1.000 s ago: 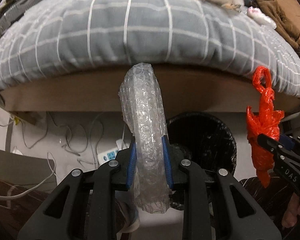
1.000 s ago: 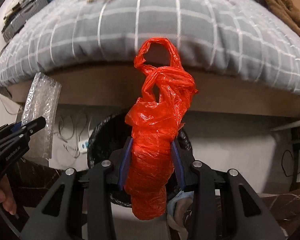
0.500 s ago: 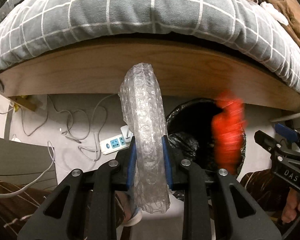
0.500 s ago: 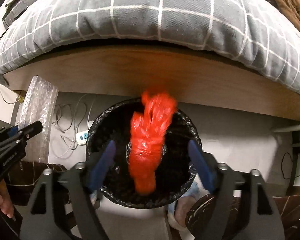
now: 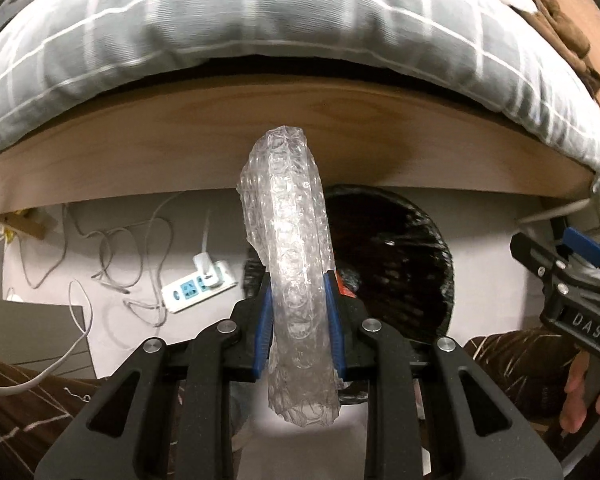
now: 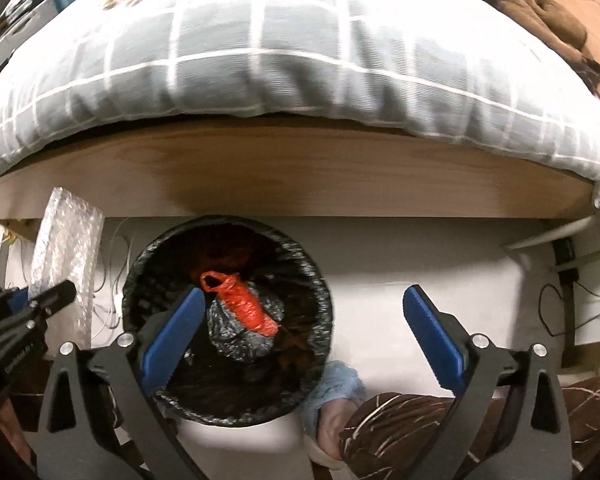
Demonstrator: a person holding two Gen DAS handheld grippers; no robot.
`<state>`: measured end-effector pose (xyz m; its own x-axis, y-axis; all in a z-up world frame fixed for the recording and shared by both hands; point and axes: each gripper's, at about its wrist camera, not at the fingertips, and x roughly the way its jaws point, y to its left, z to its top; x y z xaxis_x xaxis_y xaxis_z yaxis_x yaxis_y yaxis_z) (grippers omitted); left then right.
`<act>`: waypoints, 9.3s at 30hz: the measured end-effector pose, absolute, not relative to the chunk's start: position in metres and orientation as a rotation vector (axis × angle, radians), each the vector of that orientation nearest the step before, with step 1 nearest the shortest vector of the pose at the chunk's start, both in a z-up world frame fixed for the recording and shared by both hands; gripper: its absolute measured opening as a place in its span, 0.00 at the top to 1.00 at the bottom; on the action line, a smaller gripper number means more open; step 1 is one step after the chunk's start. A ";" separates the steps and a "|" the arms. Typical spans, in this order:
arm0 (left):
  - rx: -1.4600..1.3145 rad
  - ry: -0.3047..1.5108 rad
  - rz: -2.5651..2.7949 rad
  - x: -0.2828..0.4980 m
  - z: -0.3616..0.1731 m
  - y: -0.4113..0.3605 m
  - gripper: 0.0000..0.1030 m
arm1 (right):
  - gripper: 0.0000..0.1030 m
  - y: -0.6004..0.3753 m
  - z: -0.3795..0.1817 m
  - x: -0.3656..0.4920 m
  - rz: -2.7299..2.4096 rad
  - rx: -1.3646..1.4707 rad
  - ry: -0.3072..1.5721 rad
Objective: Collect trash
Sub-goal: 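Open the right tool over the bin while the left tool releases the bubble wrap, then raise both tools back toward the remaining trash on the bed, then grasp the clear red-printed bag with the right tool while the left grasps the white drawstring bag, then carry both bags down toward the black bin, then open the right tool over the bin while the left tool releases the white bag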
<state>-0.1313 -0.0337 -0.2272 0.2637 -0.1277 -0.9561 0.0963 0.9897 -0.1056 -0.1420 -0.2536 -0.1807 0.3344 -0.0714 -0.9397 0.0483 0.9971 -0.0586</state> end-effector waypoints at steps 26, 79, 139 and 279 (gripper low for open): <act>0.088 1.246 -0.178 -0.136 -0.231 -0.088 0.37 | 0.07 -0.297 -0.181 -0.155 -0.141 0.028 1.175; 0.052 0.850 -0.137 0.002 -0.054 -0.066 0.06 | 0.10 -0.302 -0.008 -0.019 -0.067 0.006 0.701; 0.089 0.977 -0.261 0.083 -0.104 -0.099 0.61 | 0.47 -0.330 -0.091 0.143 -0.121 -0.010 0.932; -0.061 1.158 -0.033 -0.138 -0.197 0.035 0.61 | 0.17 -0.188 -0.178 -0.141 0.037 -0.049 1.197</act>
